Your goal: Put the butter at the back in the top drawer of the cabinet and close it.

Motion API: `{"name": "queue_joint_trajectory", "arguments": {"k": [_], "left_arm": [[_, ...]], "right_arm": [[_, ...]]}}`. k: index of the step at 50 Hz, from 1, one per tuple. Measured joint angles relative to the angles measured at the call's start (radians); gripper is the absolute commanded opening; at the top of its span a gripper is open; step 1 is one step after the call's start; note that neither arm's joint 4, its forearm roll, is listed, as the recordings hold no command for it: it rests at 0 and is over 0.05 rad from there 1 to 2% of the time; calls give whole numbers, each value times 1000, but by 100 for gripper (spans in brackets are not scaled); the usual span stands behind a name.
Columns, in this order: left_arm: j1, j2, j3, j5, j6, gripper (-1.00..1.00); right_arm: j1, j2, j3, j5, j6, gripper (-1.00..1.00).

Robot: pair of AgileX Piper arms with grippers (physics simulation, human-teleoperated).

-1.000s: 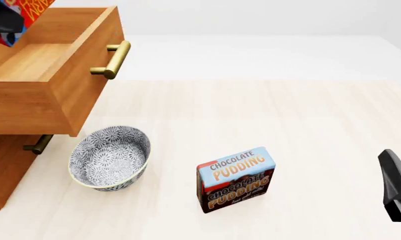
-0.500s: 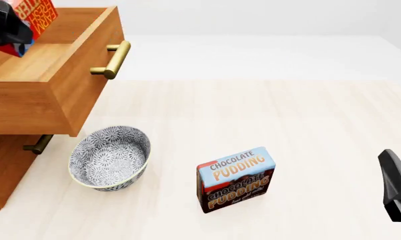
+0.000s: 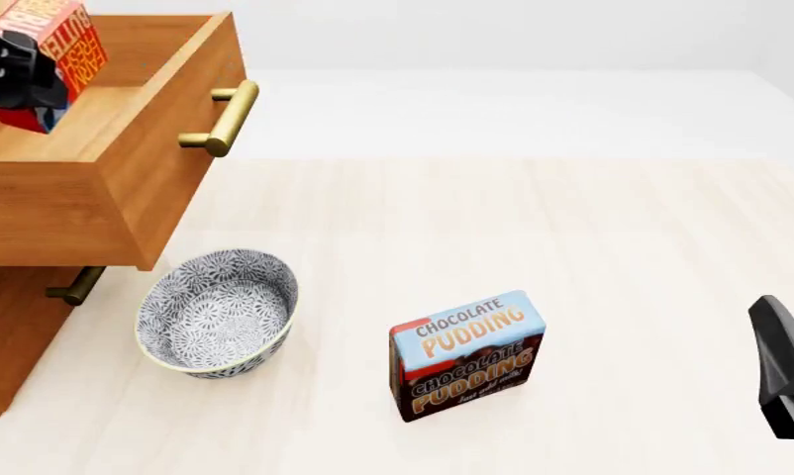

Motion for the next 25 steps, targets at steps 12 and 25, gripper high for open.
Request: {"name": "queue_joint_trajectory", "arguments": {"k": [12,25], "left_arm": [[20,15,8,-15,-1,-100],[27,34,22,-37,1,-100]], "right_arm": [[0,0,0,0,0,100],[0,0,0,0,0,100]]}}
